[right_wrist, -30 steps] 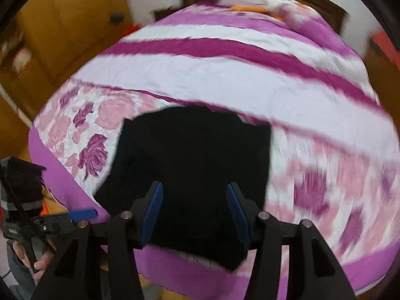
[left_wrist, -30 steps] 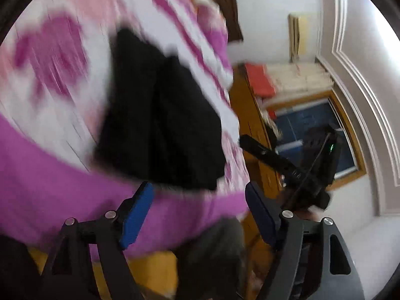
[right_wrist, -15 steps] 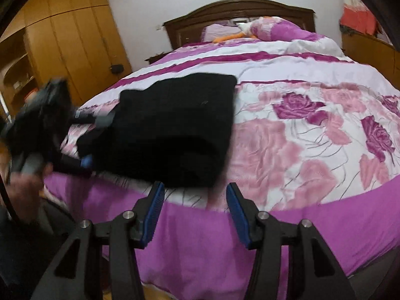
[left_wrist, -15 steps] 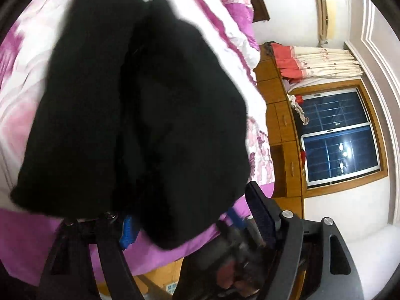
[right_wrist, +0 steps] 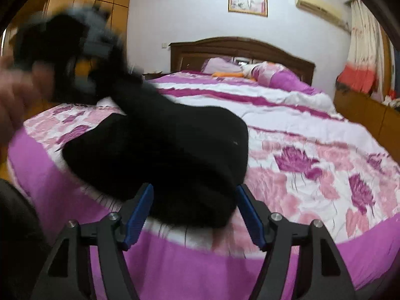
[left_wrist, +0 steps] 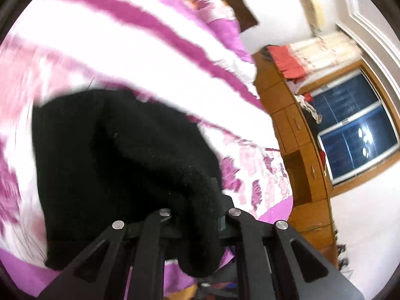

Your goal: Fold small clothes

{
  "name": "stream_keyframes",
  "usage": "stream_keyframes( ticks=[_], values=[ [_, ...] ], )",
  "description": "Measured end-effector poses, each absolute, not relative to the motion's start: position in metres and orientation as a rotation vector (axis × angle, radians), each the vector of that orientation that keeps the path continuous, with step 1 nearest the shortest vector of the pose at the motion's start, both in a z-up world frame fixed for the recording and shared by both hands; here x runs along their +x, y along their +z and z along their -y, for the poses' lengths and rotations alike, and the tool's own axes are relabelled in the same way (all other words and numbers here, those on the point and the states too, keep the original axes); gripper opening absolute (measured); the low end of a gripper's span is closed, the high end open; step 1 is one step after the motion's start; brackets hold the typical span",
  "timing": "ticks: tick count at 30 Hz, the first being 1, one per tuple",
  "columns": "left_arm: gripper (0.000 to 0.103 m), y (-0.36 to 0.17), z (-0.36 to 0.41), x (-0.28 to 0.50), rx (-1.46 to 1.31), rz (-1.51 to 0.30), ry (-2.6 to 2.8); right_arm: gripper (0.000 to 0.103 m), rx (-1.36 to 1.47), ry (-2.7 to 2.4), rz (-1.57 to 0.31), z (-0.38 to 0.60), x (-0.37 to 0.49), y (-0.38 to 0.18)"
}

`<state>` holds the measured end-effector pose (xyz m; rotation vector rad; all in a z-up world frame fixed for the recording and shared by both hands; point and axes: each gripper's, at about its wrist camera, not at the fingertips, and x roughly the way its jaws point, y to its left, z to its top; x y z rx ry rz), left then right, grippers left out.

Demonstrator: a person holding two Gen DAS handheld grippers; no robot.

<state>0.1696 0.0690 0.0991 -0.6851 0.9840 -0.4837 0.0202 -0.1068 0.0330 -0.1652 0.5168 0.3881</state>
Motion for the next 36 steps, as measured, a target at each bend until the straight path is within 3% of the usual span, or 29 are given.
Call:
stream_keyframes(
  ticks=[6, 12, 16, 20, 25, 30, 36],
  values=[
    [0.0, 0.153, -0.064, 0.18, -0.535, -0.924, -0.518, 0.078, -0.089, 0.273, -0.378, 0.093, 0.035, 0.057],
    [0.0, 0.176, -0.08, 0.165, -0.398, -0.856, -0.515, 0.078, 0.008, 0.245, -0.606, 0.1, 0.062, 0.009],
    [0.0, 0.114, -0.118, 0.118, -0.4, -0.816, -0.401, 0.078, 0.001, 0.263, -0.607, 0.098, 0.06, 0.006],
    [0.0, 0.007, -0.151, 0.087, -0.701, -0.984, -0.343, 0.078, -0.019, 0.274, -0.62, 0.101, 0.051, 0.005],
    [0.0, 0.018, -0.16, 0.084, -0.718, -0.91, -0.365, 0.078, 0.04, 0.261, -0.602, 0.127, 0.036, 0.01],
    [0.0, 0.012, -0.137, 0.104, -0.643, -0.97, -0.352, 0.078, 0.089, 0.298, -0.668, 0.153, 0.023, 0.014],
    [0.0, 0.012, -0.14, 0.102, -0.651, -0.955, -0.359, 0.079, 0.064, 0.377, -0.636, 0.169, 0.004, 0.06]
  ],
)
